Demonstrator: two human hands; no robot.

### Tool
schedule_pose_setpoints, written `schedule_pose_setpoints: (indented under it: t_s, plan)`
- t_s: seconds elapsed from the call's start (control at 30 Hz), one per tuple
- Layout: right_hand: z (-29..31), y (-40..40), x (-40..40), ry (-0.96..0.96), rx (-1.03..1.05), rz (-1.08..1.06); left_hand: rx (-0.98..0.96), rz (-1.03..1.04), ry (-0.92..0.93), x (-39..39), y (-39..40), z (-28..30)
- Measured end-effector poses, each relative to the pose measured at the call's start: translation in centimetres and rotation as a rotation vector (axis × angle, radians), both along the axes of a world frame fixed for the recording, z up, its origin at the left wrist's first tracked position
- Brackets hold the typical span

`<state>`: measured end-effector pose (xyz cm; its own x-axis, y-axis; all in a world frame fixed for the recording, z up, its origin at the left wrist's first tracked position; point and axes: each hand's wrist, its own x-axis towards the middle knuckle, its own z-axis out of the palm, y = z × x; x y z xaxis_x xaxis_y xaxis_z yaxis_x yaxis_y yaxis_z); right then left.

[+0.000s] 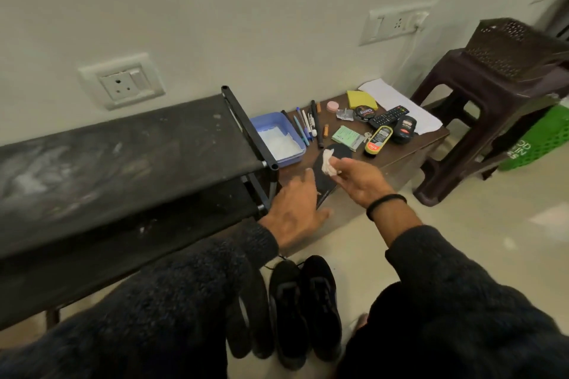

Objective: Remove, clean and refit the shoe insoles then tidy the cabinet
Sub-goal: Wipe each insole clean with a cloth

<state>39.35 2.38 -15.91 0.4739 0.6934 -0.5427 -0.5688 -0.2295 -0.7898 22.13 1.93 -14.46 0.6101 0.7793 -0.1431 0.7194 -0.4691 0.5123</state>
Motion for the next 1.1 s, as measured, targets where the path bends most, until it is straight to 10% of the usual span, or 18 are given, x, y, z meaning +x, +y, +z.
schedule_pose_setpoints:
  t_s: [0.23, 0.5, 0.9, 1.1]
  plan:
    - [4.7, -8.5, -3.4, 0.434, 0.160, 0.069, -0.219, 0.226, -0.478, -4.0, -4.6, 5.0]
    - [6.4, -12.8, -5.8, 0.270, 0.133, 0.346, -0.497, 0.411, -0.804, -5.8, -8.2, 4.5]
    - [2.3, -6.9, -2.7, -0.350, 0.059, 0.470, -0.309, 0.362, -0.650, -2.1, -0.9, -0.6]
    - [-2.9, -2.8, 2.3, -0.845, -0.102, 0.246, -0.071, 0.224, -0.154, -0.3, 0.8, -3.8]
